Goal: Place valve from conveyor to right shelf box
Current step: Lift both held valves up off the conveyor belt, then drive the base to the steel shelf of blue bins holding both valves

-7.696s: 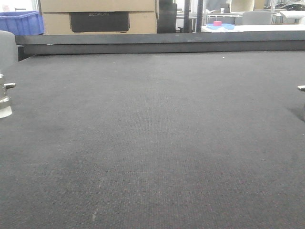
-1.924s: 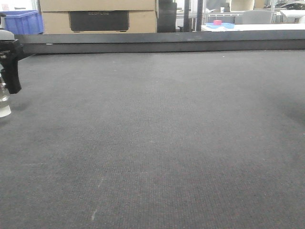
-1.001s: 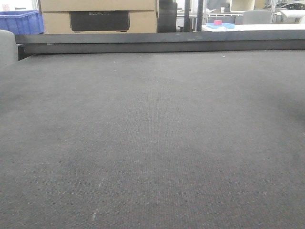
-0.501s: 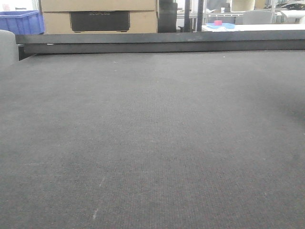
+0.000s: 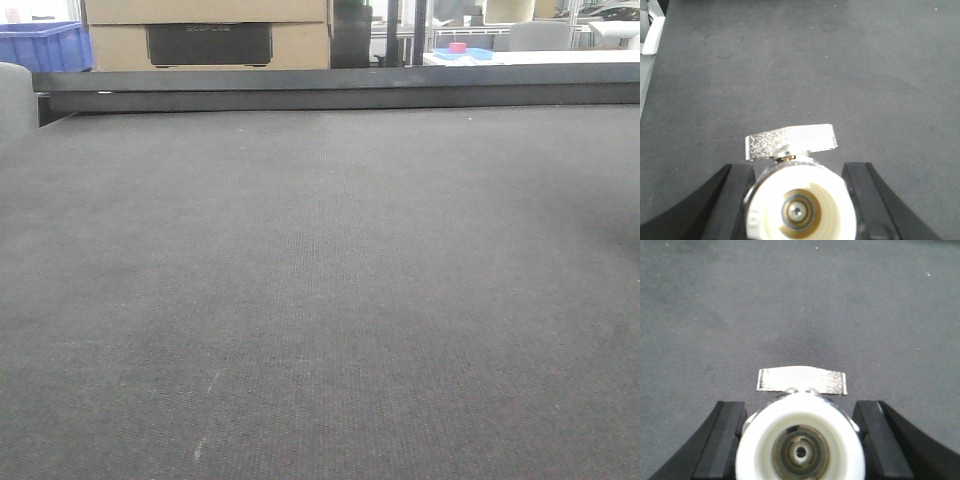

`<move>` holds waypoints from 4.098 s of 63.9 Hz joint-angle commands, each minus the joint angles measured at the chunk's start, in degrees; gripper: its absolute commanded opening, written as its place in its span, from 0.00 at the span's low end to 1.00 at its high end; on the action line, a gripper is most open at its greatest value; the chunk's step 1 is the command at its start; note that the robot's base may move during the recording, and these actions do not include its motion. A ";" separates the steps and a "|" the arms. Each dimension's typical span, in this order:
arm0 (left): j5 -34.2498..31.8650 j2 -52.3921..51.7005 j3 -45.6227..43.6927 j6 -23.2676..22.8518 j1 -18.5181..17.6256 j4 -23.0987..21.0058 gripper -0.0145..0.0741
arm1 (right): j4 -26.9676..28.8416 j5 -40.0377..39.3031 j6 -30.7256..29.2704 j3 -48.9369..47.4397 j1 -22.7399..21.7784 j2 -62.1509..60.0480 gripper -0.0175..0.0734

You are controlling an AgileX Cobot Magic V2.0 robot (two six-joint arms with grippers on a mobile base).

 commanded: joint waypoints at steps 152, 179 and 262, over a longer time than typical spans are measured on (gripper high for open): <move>-2.20 -0.42 -0.49 -0.44 -0.14 -0.21 0.04 | -0.04 -3.91 -0.21 -1.06 0.03 -0.53 0.02; -2.20 -0.42 -0.49 -0.44 -0.14 -0.21 0.04 | -0.04 -3.91 -0.21 -1.06 0.03 -0.53 0.02; -2.20 -0.42 -0.49 -0.44 -0.14 -0.21 0.04 | -0.04 -3.91 -0.21 -1.06 0.03 -0.53 0.02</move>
